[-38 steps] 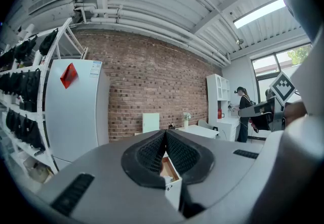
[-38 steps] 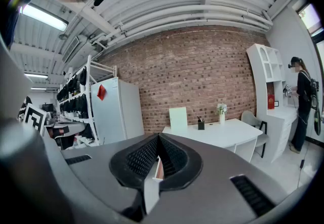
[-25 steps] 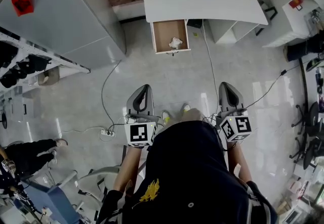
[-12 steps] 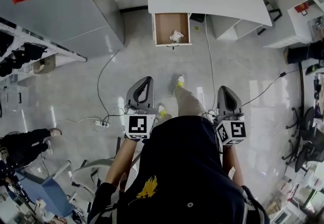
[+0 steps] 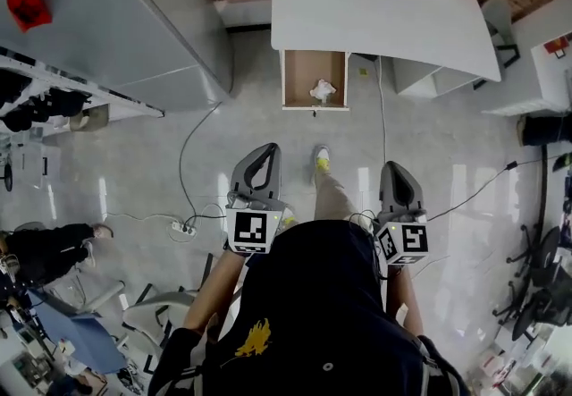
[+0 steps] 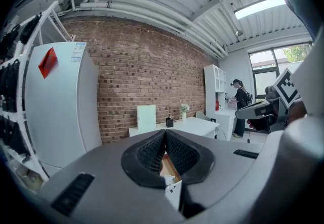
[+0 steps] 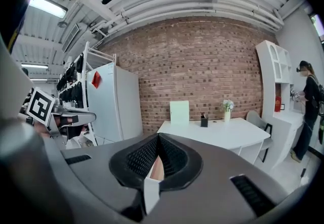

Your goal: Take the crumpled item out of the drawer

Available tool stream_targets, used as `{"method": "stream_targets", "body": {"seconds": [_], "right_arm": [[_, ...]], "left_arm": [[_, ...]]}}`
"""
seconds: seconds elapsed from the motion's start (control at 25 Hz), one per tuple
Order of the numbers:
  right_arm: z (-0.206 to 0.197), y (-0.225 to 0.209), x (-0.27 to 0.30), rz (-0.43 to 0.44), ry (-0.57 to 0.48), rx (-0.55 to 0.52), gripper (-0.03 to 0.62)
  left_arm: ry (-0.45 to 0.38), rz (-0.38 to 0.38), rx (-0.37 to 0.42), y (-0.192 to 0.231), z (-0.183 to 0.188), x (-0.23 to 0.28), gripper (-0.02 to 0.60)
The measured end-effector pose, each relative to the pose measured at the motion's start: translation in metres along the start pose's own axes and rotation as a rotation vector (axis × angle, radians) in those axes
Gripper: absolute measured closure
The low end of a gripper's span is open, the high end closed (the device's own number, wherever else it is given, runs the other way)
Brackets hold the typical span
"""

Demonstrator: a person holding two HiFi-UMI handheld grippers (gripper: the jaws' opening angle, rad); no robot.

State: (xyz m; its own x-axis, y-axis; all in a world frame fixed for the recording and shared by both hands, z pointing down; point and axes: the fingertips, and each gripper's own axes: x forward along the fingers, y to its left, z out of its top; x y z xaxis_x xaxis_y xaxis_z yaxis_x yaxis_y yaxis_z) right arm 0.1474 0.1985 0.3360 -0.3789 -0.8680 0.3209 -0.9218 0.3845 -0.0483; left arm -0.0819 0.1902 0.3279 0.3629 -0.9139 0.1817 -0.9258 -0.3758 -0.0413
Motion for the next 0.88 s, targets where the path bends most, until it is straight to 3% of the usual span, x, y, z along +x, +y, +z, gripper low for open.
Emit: {"method": "stream_targets", "body": {"seconds": [0.08,0.28,0.44,0.8,0.84,0.88], "right_arm": [[0.003,-0.009,0.034,0.057,0.014,-0.013,0.568],[0.026,-0.051,0.119,0.155,0.037,-0.053,0.568],[0.036,-0.084,0.171,0.240,0.073,-0.038,0.568],[0.019,-0.099,0.253,0.399,0.142,-0.073,0.562],[0.017,-0.096,0.258,0.417,0.142,-0.065,0.484],[0.015,-0.092,0.263,0.438,0.147,-0.055,0.326]], "left_arm": [[0.003,0.027,-0.024,0.008,0.009,0.033,0.565],[0.079,0.016,0.039,0.015,0.009,0.123,0.565],[0.136,0.047,0.021,0.016,0.004,0.181,0.565],[0.242,0.090,-0.028,0.026,-0.033,0.249,0.565],[0.246,0.091,-0.031,0.027,-0.037,0.249,0.565],[0.248,0.100,-0.049,0.029,-0.040,0.250,0.565]]}}
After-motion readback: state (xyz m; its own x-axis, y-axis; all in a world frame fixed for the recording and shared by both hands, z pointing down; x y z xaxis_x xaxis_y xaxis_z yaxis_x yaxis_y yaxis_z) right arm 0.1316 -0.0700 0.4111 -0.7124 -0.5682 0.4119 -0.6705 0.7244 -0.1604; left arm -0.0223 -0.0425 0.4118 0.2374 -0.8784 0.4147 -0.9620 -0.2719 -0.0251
